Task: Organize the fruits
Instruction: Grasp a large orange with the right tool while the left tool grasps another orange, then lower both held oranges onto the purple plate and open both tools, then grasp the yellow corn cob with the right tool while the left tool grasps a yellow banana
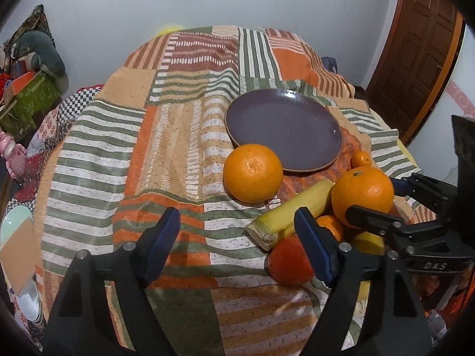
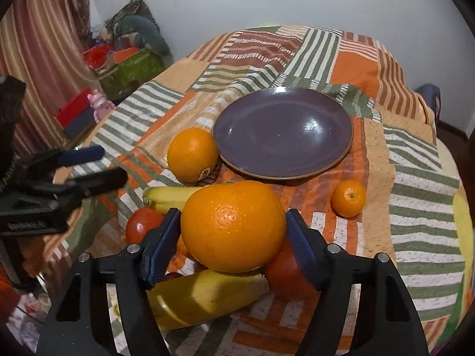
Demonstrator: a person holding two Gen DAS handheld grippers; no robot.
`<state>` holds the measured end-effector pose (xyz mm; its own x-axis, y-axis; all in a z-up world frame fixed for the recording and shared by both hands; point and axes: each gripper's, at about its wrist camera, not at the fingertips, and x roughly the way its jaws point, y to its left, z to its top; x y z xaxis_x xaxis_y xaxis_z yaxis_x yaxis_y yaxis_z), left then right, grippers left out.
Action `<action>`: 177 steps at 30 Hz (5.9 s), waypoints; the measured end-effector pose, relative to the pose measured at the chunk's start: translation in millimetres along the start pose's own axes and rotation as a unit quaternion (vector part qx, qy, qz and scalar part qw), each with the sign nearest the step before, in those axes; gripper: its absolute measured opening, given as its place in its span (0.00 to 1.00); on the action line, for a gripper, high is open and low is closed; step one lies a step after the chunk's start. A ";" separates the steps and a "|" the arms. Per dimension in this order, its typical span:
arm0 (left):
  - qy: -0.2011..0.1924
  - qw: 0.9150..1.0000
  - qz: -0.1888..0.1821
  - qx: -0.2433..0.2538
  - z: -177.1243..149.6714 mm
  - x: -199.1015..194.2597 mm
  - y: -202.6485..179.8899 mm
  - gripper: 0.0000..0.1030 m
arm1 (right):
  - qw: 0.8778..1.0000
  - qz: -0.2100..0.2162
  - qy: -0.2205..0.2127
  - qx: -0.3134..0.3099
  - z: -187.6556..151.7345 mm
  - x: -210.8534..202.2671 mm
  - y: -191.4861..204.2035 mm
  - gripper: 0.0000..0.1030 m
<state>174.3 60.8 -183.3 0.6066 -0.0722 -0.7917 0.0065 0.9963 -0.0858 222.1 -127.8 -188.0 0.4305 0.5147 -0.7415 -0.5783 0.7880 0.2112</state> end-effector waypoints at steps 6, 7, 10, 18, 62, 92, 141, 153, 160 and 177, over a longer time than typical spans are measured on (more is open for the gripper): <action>0.028 0.999 -0.024 -0.021 12.5 23.9 1.3 0.77 | 1.000 0.000 -0.008 0.011 4.8 -4.3 -5.2 0.65; 0.031 0.999 -0.030 -0.025 15.2 28.0 1.5 0.77 | 1.000 -0.004 -0.015 0.011 6.6 -7.7 -7.0 0.65; 0.034 0.998 -0.032 -0.030 23.8 39.2 0.4 0.77 | 0.999 -0.011 -0.033 0.011 13.8 -16.1 -13.2 0.65; 0.041 0.999 -0.026 -0.019 36.8 69.9 -6.1 0.77 | 0.998 -0.035 -0.057 0.009 25.2 -22.7 -28.9 0.65; -0.018 1.000 -0.010 0.021 139.2 57.0 -17.2 0.63 | 0.991 -0.090 -0.095 -0.016 117.5 1.6 -70.8 0.65; 0.059 0.997 -0.006 0.040 141.2 150.3 -14.3 0.64 | 0.993 -0.091 0.042 -0.060 124.7 89.2 -89.2 0.78; 0.087 0.994 -0.021 0.056 -56.8 -2.5 -35.4 0.85 | 0.992 -0.111 0.055 -0.035 -62.7 -17.7 2.9 0.99; 0.071 0.991 -0.059 0.092 -56.0 -8.7 -93.2 0.85 | 0.991 -0.128 0.028 -0.005 -59.6 -50.3 -20.1 0.99; 0.037 0.996 -0.053 0.058 -41.6 -22.5 -72.6 0.85 | 0.996 -0.085 0.018 0.032 -52.5 -57.1 -20.0 0.98; 0.036 0.998 -0.011 0.043 -18.2 -13.1 -6.9 0.84 | 0.995 -0.039 0.088 -0.033 -43.2 3.3 12.3 0.46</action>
<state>151.9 54.1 -183.4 0.5470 -0.0947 -0.8318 0.0903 0.9945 -0.0539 186.5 -131.0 -215.4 0.3509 0.3805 -0.8556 -0.5944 0.7966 0.1105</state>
